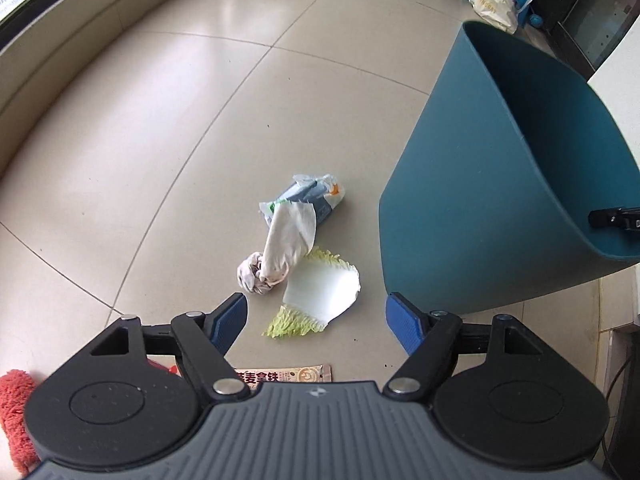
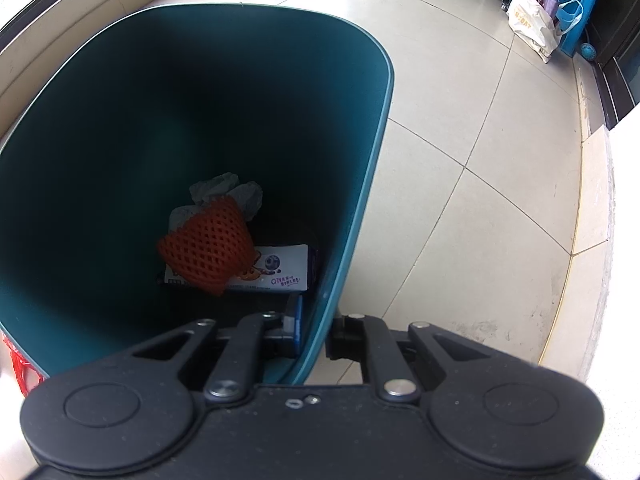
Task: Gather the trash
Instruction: 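Move the left tool back to the white cabbage leaf on the floor, then close the left tool on the cabbage leaf and lift it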
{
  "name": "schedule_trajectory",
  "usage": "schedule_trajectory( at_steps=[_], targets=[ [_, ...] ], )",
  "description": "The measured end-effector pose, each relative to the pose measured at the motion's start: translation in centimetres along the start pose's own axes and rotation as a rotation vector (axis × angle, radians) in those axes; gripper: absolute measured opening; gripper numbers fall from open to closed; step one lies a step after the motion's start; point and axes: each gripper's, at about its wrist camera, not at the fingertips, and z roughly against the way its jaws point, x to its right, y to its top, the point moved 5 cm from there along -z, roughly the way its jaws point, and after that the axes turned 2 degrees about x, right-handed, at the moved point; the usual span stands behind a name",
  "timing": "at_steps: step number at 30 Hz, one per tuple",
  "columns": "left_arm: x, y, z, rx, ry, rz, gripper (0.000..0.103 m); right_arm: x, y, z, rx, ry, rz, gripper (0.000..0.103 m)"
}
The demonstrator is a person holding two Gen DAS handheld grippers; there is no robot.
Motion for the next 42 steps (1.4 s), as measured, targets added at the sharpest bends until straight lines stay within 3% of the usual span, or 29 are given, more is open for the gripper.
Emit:
schedule_trajectory(
  at_steps=[9,16,22,34,39,40,41,42],
  targets=[
    [2.4,-4.4,-9.5,-0.084,-0.008,-0.112,0.076,-0.7,-0.1,-0.2,0.001,-0.025,0.044,0.010],
    [1.2,-5.6,-14.8,-0.108,0.010,-0.159,0.076,-1.1,-0.3,-0.5,-0.001,-0.037,0.069,0.010],
    [0.8,-6.2,-17.5,-0.151,-0.025,-0.119,0.076,-1.3,-0.2,-1.0,-0.017,-0.042,0.078,0.010],
    [0.6,-5.7,-19.5,-0.148,0.022,-0.096,0.076,-1.2,0.5,-2.2,-0.049,-0.048,0.061,0.010],
    [0.1,-5.6,-19.0,-0.138,0.025,-0.082,0.067,-1.2,0.7,-2.3,-0.049,-0.049,0.060,0.010],
    [0.0,-5.5,-18.7,-0.133,0.018,-0.076,0.062,-1.2,0.8,-2.3,-0.048,-0.049,0.058,0.010],
    [0.1,-5.4,-18.4,-0.131,0.008,-0.073,0.047,-1.2,0.8,-2.4,-0.048,-0.049,0.059,0.010],
    [0.3,-5.4,-18.2,-0.141,-0.007,-0.068,0.040,-1.2,0.8,-2.4,-0.048,-0.048,0.059,0.010]
  ],
)
